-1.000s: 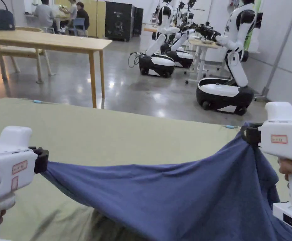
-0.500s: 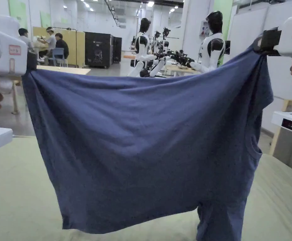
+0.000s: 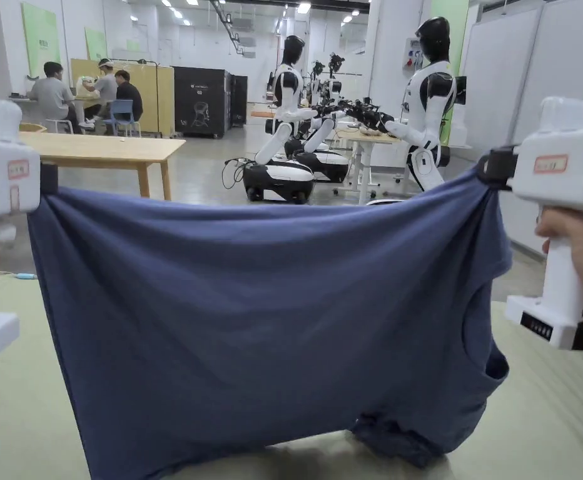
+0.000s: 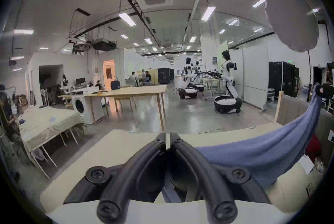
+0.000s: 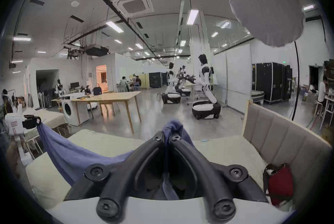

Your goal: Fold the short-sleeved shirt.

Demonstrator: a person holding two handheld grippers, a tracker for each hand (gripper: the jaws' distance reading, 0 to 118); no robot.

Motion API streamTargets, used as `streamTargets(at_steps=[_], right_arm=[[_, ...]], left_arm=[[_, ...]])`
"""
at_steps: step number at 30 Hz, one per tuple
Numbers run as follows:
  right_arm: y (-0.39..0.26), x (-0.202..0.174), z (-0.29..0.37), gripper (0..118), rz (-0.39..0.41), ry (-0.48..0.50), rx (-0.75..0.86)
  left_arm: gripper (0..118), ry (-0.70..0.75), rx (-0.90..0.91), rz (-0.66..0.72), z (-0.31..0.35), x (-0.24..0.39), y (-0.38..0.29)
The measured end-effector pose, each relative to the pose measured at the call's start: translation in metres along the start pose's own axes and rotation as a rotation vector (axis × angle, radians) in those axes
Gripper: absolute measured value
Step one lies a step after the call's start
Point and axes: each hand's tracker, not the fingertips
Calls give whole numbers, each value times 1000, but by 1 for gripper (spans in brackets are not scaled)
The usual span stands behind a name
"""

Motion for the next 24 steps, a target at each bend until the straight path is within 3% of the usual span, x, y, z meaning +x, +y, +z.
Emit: streamTargets(at_steps=[5,11,16,24], right_arm=[[-23,9,29,4,1,14,12],[-76,18,120,4,7,59,-53],[-185,22,193,4,115,73,-240],[-375,29,236,4,99,23,-649]], left_arm=[[0,-37,-16,17,38,5,-27],[0,-142,-76,19,107,-5,-75],[0,-194,-236,-60,188,1,-168],[0,-153,-597,18,255,-1,-337]])
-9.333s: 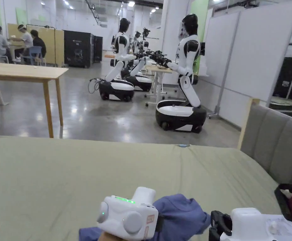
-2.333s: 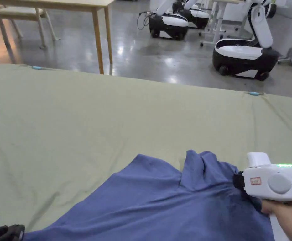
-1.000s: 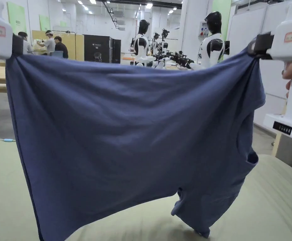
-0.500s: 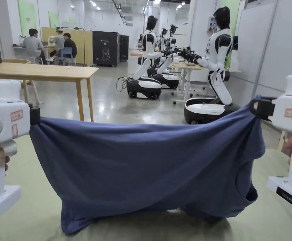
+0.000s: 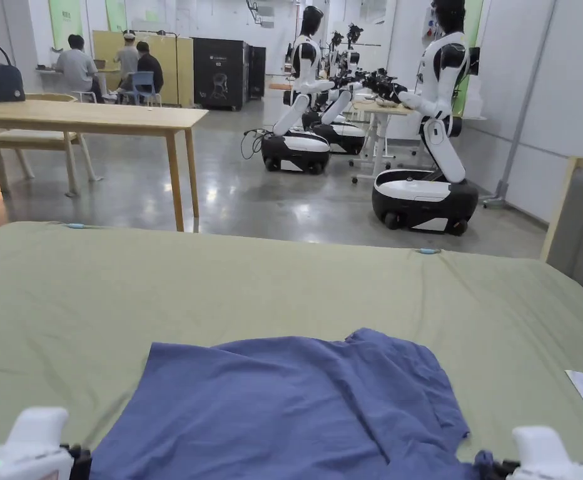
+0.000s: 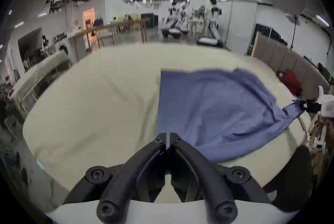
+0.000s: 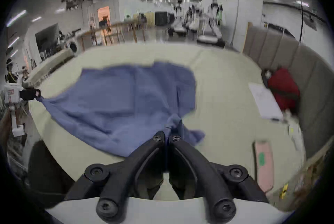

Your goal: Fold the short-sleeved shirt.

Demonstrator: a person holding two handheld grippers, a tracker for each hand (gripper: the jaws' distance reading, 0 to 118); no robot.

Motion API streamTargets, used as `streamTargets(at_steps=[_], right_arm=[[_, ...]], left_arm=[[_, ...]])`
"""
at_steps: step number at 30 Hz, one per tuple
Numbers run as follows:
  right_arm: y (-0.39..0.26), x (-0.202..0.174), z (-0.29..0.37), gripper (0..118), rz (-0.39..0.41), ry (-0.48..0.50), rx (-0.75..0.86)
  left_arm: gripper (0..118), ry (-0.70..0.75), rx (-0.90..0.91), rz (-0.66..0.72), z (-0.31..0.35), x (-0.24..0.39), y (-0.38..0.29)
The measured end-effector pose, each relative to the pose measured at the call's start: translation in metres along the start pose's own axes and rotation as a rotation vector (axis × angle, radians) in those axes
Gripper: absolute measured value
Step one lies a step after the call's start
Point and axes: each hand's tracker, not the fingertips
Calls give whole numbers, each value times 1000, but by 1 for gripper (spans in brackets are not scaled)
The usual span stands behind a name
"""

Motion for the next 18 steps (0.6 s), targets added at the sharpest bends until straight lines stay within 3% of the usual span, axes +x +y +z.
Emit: streamTargets(at_steps=[3,4,5,6,7,8,9,12,13,14,15,16,18], right_arm=[[-12,5,3,7,-29,18,-4],[-11,4,8,32,-25,30,11],[-6,-3,17,70,17,-4,48],[-5,-12,30,104,41,-24,81],[-3,-22,39,118,54,-4,128],[-2,-34,50,118,63,28,184],[-1,-48,58,118,63,38,228],[-12,-92,69,117,54,20,328],[-16,-102,68,101,52,19,303],[-21,-114,68,62,48,22,300],[-28,-123,68,10,37,26,307],[-31,-130,67,1,30,18,302],[-41,-136,64,1,44,37,283]], left_arm=[[5,12,22,20,13,0,-14],[20,33,46,20,23,5,-13],[45,55,96,7,35,11,-12],[82,53,139,-11,47,20,-12],[117,32,165,-22,53,24,-11],[118,10,209,-34,64,37,-14],[118,-22,299,-50,76,51,-16],[117,-46,263,-38,70,72,-32],[113,-46,268,-40,72,80,-38],[98,-50,264,-38,73,85,-43],[63,-49,240,-44,65,85,-49],[0,-36,215,-61,64,86,-54],[0,-18,175,-83,61,80,-65]])
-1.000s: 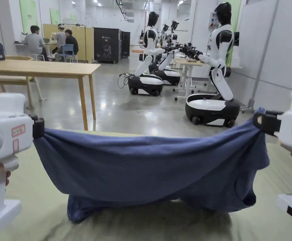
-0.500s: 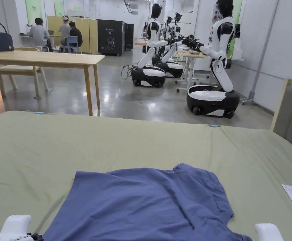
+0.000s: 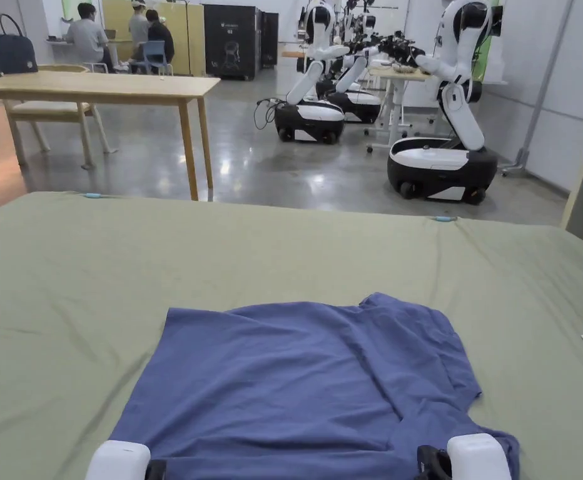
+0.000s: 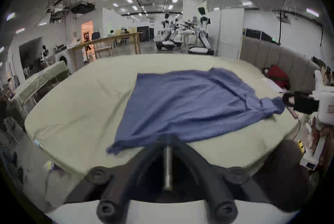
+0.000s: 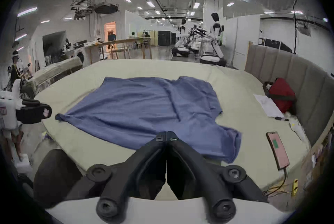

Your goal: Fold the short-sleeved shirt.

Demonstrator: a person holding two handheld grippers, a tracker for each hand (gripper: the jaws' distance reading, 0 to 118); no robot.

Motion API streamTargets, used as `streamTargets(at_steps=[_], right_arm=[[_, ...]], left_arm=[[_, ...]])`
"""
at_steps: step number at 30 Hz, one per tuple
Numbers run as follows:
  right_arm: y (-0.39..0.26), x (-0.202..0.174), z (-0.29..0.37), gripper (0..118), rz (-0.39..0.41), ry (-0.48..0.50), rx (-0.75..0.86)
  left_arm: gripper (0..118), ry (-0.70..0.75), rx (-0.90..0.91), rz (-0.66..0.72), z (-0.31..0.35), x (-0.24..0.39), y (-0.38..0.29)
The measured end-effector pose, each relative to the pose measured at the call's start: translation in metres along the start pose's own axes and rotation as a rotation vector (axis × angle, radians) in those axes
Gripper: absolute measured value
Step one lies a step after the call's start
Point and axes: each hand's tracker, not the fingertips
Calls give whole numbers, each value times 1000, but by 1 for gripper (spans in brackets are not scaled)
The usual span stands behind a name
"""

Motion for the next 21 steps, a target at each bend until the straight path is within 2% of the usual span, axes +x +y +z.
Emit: streamTargets(at_steps=[1,4,7,8,9,10,11,12,16,18,19,20,21], right_arm=[[-2,-1,1,1,-12,40,-16],[-4,2,6,1,-5,17,-17],[-4,12,7,1,-45,23,-32],[-3,15,6,1,-47,20,-37],[-3,18,6,1,-45,15,-45],[-3,20,5,1,-43,10,-52],[-3,23,5,1,-42,5,-58],[-2,26,5,1,-44,0,-66],[1,39,7,1,-52,-30,-86],[2,46,7,1,-51,-52,-98],[2,50,6,1,-49,-68,-107],[3,55,5,1,-48,-87,-117],[3,59,5,1,-54,-108,-121]], left_arm=[[0,-24,-20,8,-5,-7,-7],[0,-5,-61,44,-9,-33,-23],[0,18,-71,74,-13,-53,-26],[13,21,-70,88,-16,-61,-27],[41,33,-76,87,-16,-60,-22],[97,39,-89,82,-22,-63,-21],[118,43,-98,80,-29,-67,-20],[116,27,-32,89,-28,-71,-17],[116,50,-98,87,-39,-60,16],[113,58,-117,90,-53,-74,10],[105,64,-134,91,-58,-76,13],[88,80,-147,99,-63,-79,15],[56,62,-176,113,-79,-92,5]])
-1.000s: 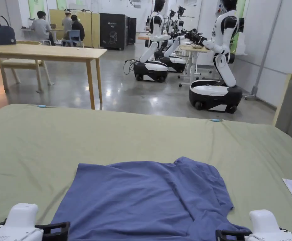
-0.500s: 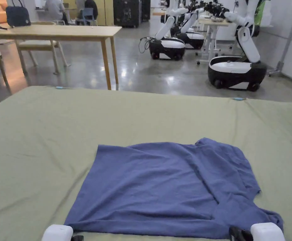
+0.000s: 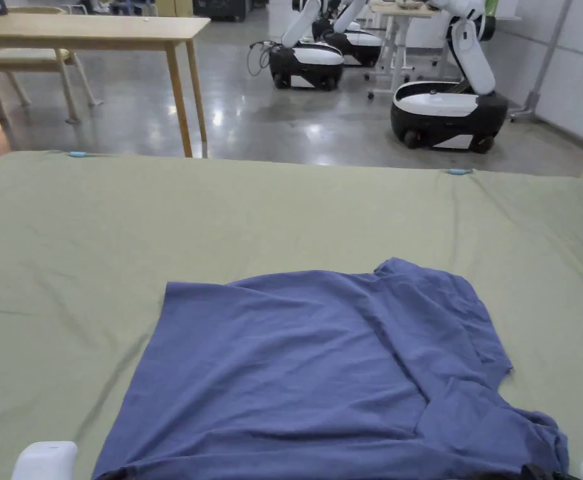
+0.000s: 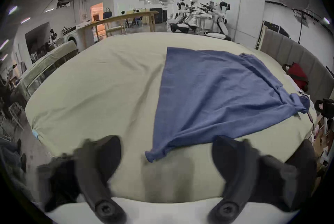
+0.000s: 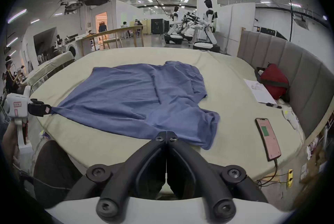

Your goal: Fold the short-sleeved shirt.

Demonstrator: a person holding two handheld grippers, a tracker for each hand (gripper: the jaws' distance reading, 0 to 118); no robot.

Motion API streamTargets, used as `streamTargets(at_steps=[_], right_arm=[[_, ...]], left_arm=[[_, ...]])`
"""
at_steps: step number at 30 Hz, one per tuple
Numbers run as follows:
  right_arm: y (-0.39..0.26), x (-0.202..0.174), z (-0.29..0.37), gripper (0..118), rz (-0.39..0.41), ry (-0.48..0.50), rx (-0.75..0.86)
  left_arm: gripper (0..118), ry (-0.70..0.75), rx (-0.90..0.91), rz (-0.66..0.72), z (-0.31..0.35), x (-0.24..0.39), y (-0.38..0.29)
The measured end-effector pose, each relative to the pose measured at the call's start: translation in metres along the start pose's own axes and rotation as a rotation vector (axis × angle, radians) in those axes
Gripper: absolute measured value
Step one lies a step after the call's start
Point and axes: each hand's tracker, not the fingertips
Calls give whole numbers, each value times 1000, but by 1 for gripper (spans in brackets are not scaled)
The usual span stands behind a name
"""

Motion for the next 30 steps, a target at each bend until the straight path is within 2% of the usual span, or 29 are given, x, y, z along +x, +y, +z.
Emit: streamTargets(at_steps=[1,3,4,5,6,7,9,10,13,14,15,17,18,25,30], right_arm=[[0,5,0,1,-10,-15,-2],[2,18,0,1,-26,-42,-3],[2,23,-1,10,-25,-49,-1],[1,30,-2,39,-24,-46,3],[1,35,-5,83,-19,-50,1],[2,41,-12,118,-6,-65,-20],[-4,49,-28,117,43,-85,-73],[-8,54,-38,117,48,-77,-43],[-2,62,-67,116,34,2,-142],[-2,65,-74,112,28,7,-121],[-2,65,-75,98,18,26,-104],[-2,73,-86,25,-35,71,-123],[-3,76,-88,8,-73,71,-142],[20,83,-46,7,-157,56,2],[82,79,-52,7,-129,61,65]], left_arm=[[1,-18,-27,6,-8,-4,1],[1,-11,-31,-1,-18,-5,2],[1,-17,-29,-7,-20,-6,2],[1,-25,-33,-9,-21,-6,4],[1,-21,-36,-9,-22,-6,6],[1,-18,-36,-12,-23,-7,7],[1,3,-16,-34,-18,1,4],[1,1,-16,-34,-18,1,4],[1,19,-14,-58,-4,22,7],[1,20,-16,-59,-2,27,6],[1,20,-19,-60,-1,32,5],[1,11,-33,-53,0,26,12],[1,10,-38,-56,1,30,11],[0,27,5,-92,25,25,38],[0,7,75,-139,23,32,98]])
